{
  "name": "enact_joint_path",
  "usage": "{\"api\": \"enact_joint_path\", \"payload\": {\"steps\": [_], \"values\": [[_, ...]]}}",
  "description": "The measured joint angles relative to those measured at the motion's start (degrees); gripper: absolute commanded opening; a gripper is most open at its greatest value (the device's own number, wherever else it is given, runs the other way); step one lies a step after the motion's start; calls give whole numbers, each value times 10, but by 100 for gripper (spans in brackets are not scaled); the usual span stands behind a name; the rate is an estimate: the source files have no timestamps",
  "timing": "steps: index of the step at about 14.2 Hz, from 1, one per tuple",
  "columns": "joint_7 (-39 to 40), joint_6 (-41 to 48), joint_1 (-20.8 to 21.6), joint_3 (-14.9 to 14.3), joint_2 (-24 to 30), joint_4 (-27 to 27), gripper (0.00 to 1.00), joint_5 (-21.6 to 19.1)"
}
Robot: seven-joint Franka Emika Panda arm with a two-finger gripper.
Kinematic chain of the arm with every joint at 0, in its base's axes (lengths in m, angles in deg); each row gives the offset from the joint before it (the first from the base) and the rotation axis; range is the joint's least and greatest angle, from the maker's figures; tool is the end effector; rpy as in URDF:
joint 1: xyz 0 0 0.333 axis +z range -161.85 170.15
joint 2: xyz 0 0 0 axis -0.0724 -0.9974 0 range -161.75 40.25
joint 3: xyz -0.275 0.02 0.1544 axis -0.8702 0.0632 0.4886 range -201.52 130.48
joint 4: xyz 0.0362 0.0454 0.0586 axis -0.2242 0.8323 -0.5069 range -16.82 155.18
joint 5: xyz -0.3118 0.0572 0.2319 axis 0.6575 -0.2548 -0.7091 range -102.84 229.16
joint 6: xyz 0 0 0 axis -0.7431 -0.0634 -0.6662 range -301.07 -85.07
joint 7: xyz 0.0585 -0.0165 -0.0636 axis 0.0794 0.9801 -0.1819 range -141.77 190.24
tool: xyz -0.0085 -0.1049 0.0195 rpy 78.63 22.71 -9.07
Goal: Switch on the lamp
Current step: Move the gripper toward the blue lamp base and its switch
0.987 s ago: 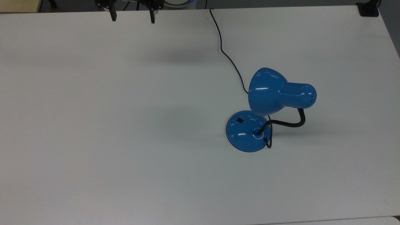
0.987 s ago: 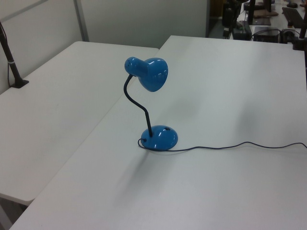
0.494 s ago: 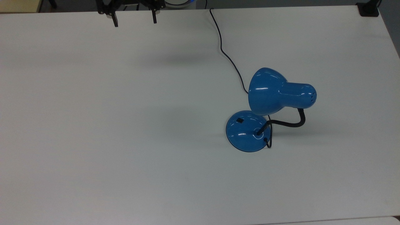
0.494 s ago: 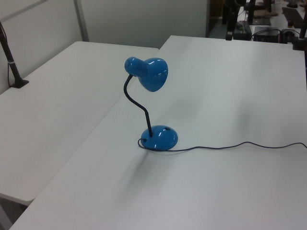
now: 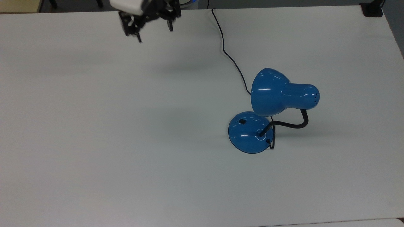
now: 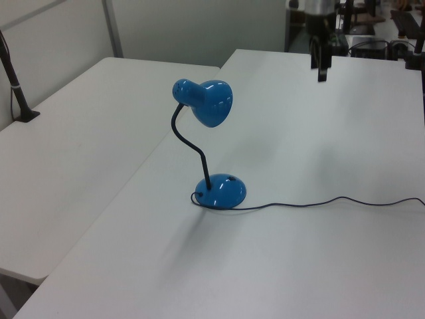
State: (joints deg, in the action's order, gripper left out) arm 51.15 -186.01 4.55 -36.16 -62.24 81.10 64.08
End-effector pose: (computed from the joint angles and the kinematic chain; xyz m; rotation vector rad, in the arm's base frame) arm 0.5647 -0.0039 0.5258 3.0528 0.7290 -0.0982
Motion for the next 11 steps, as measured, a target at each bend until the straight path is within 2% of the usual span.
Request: {"api": "enact_joint_path", "payload": {"steps": [2, 4, 5, 7, 11], "values": [[-4, -4, 9, 4, -26, 1, 21, -20], [-37, -28, 14, 8, -52, 1, 4, -73], [-64, -51, 17, 10, -66, 1, 0, -99], [-118, -100, 32, 13, -88, 0, 0, -132], [-231, -188, 89, 17, -129, 0, 0, -140]]}}
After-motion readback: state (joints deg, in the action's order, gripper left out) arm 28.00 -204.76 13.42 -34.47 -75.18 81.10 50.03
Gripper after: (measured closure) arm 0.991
